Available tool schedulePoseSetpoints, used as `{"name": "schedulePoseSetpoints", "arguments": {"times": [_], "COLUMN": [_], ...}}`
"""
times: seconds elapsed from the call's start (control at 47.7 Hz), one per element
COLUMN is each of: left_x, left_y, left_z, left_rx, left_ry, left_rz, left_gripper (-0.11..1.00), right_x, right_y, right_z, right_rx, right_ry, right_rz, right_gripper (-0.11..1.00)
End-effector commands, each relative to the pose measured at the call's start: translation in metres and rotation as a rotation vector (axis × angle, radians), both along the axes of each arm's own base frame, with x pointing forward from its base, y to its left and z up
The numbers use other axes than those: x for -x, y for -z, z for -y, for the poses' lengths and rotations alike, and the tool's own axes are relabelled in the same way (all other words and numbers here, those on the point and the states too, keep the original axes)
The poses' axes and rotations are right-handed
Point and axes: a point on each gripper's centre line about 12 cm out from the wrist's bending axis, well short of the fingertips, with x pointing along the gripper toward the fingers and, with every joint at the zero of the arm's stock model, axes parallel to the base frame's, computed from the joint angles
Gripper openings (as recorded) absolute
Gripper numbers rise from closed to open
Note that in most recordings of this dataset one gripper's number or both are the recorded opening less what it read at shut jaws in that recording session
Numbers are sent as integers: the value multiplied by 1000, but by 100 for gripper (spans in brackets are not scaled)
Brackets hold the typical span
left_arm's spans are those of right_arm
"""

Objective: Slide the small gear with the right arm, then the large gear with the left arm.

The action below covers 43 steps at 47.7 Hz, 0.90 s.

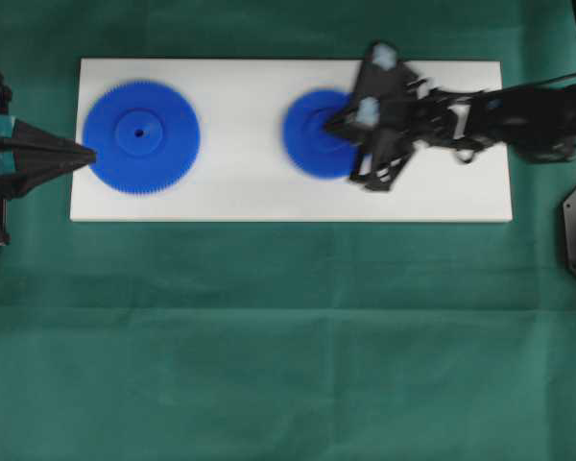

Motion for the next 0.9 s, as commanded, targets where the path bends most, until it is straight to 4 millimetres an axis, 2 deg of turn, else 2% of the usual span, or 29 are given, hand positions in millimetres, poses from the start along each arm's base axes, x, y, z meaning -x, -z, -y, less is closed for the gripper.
{"name": "schedulePoseSetpoints", "arguments": {"times": [0.0, 0.231, 0.377, 0.881], "left_x": [-1, -1, -1, -1], "left_y": [-4, -4, -2, -2], "left_z": [0, 2, 3, 4], "left_rx": [2, 2, 2, 10], "left_ry": [0, 10, 13, 23], "left_rz": [12, 11, 8, 10], "left_gripper": [0, 0, 0, 0], "right_x": [-26, -89, -117, -115], "right_y": [6, 2, -3, 4], "right_z": [-8, -15, -22, -22], "right_rx": [11, 48, 77, 67], "right_ry": [-52, -124, -169, -167], "right_rz": [-8, 37, 49, -16], "right_gripper": [50, 50, 50, 50]}}
